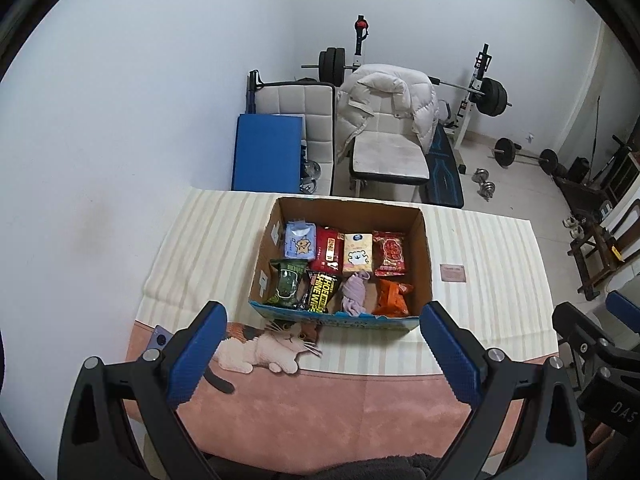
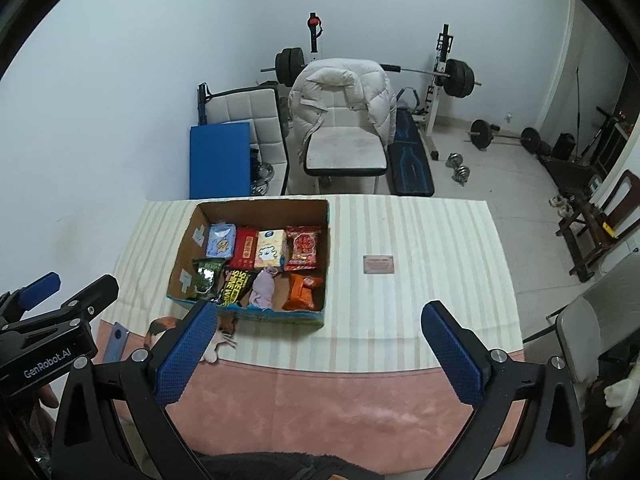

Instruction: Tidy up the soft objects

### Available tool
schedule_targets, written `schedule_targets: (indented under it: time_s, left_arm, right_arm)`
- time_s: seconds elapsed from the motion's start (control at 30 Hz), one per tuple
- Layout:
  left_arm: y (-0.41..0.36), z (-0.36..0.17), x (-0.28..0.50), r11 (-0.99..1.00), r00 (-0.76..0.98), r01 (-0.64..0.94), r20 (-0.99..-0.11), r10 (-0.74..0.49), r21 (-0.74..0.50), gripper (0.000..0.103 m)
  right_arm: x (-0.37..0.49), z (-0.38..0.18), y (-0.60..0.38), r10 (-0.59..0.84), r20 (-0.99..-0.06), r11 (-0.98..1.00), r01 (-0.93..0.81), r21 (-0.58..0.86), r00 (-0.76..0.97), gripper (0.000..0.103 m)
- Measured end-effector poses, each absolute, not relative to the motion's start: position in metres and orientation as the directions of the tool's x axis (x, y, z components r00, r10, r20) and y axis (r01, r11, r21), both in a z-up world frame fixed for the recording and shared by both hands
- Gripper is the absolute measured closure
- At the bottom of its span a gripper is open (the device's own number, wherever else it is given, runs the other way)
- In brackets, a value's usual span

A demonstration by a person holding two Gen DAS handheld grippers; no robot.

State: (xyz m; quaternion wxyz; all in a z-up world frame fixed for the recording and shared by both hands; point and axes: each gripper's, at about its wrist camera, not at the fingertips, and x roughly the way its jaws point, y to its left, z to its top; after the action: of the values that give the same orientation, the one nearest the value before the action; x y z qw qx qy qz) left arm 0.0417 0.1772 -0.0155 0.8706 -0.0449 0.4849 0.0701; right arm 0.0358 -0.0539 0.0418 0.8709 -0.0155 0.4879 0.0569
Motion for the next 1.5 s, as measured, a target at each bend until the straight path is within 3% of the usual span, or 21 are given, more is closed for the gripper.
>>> schedule_targets:
  time_s: [1.5]
  left_arm:
    - [0.1820,-0.0065,0.0390,0.990,0.555,-0.140,-0.829,0.066,-0.015,0.000]
  right_arm:
    - [0.0363,0.0409,-0.0607,0.066,-0.847,0.994,-0.108,0.011,0.528,0.000]
